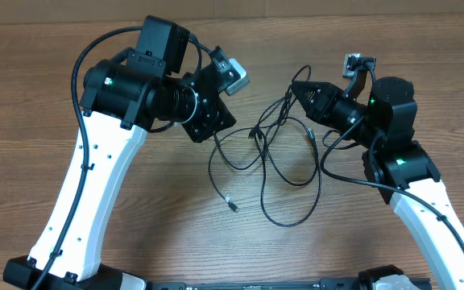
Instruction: Untangle cables
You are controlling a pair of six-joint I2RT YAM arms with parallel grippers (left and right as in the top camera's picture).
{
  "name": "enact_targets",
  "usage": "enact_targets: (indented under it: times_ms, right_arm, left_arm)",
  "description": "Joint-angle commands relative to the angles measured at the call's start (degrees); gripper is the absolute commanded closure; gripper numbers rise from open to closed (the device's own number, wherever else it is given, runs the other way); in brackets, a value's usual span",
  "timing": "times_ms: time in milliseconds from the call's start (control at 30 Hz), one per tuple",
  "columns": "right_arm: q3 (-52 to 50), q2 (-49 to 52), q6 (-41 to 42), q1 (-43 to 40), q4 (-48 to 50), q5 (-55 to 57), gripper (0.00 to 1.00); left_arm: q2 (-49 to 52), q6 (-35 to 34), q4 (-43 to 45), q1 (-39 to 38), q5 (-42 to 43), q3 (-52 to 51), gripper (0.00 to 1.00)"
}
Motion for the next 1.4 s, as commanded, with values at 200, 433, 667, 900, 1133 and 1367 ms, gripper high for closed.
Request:
enact_targets:
  times_ms: [200, 433, 667, 900, 1133, 1367]
  right_arm:
    - [1.68, -0.81, -0.13, 0.11, 3.41, -9.38, 0.96]
    - [1.68, -0.81, -0.26, 0.11, 5.4, -13.68, 0.96]
    - [1.68, -0.79, -0.26, 0.11, 5.01, -14.03, 0.96]
    - [1.68, -0.79, -0.26, 0.11, 5.05, -14.01, 0.96]
    - [1.68, -0.79, -0.26, 0.11, 5.11, -14.01, 0.96]
    - [1.68, -0.79, -0.24, 0.11, 6.25, -14.03, 0.96]
  left_arm:
    - [6.23, -13.64, 1.92, 0.31, 3.08, 1.07, 0.58]
    - [10.62, -11.43, 4.2, 0.31, 10.6, 1.07, 0.48]
    - [11.65, -11.43, 9.35, 0.31, 19.69, 1.07, 0.45]
    - [11.69, -18.49, 12.63, 0.17, 22.47, 1.07, 0.51]
    - [12.76, -20.39, 12.24, -0.46, 22.25, 1.05, 0.58]
    - [15.19, -24.61, 12.2, -0.61, 19.54, 1.05, 0.58]
